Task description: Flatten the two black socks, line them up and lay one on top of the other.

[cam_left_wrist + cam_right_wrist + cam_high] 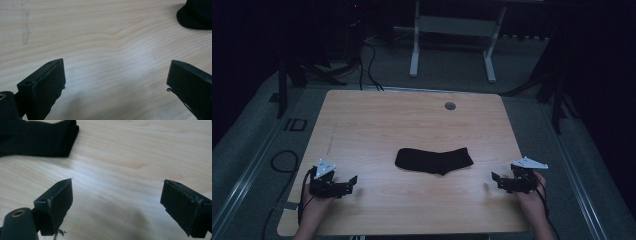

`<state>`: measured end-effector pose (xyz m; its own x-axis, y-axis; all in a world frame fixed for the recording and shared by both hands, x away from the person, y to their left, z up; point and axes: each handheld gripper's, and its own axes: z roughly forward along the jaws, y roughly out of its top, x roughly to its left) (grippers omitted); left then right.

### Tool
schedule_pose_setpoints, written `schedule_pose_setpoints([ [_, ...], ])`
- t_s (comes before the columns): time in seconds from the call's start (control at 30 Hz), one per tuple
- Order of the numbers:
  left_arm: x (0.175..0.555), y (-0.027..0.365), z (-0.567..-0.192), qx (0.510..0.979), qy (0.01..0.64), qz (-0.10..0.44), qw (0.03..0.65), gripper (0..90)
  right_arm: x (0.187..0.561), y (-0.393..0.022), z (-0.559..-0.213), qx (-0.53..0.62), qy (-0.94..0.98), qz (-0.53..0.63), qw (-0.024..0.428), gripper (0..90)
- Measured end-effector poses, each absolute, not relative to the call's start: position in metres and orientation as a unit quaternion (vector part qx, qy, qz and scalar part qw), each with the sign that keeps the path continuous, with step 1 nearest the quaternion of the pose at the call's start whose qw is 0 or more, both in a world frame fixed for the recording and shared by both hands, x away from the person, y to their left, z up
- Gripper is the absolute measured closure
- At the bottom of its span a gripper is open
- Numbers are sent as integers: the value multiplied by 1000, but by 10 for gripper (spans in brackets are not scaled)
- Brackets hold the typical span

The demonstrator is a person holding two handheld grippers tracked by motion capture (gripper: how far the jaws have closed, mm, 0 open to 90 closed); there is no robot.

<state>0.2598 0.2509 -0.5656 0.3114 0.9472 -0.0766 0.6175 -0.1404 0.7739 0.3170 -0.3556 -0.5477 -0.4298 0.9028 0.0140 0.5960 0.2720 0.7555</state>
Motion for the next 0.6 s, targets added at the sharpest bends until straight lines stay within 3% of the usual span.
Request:
schedule_pose_setpoints([
  [0.6,224,255,-571,712,554,241,358,23,284,-377,-556,520,737,354,248,108],
])
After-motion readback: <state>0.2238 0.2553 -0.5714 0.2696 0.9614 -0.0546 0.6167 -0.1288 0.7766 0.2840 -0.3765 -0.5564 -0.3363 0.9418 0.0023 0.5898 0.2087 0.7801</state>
